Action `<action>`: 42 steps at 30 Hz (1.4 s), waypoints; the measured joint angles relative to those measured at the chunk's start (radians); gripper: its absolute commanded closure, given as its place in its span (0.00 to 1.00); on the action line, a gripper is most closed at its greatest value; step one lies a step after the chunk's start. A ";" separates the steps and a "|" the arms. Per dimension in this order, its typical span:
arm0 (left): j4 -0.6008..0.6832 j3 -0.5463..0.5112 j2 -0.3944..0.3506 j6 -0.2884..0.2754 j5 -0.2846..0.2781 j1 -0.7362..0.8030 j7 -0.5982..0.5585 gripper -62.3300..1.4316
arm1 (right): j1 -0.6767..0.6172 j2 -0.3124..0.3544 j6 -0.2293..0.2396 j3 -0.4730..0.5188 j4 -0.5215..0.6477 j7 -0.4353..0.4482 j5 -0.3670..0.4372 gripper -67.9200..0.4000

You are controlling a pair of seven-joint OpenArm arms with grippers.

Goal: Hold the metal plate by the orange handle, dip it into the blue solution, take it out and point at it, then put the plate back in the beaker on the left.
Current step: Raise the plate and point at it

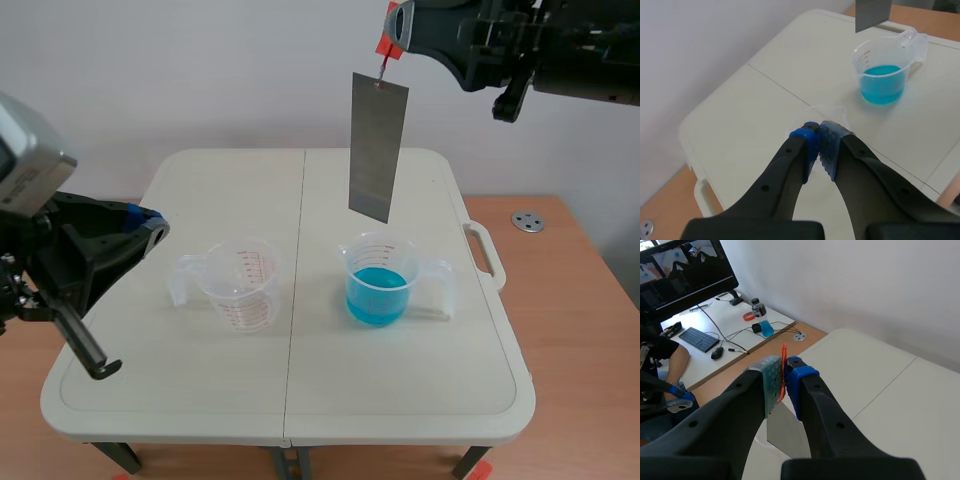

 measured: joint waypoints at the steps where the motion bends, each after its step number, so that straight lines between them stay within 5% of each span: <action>1: -0.017 0.024 0.000 0.000 0.000 -0.034 0.011 0.95 | 0.000 0.000 0.000 0.000 0.005 0.000 0.004 0.97; 23: -0.383 0.368 0.170 -0.052 0.035 -0.499 0.070 0.95 | 0.000 0.000 0.000 0.028 0.033 0.000 0.006 0.97; 30: -0.484 0.403 0.255 -0.052 0.087 -0.585 0.076 0.95 | 0.000 0.000 0.000 0.028 0.033 0.000 0.006 0.97; 42: -0.521 0.415 0.294 -0.053 0.109 -0.614 0.076 0.95 | 0.000 0.000 0.000 0.028 0.033 0.000 0.006 0.97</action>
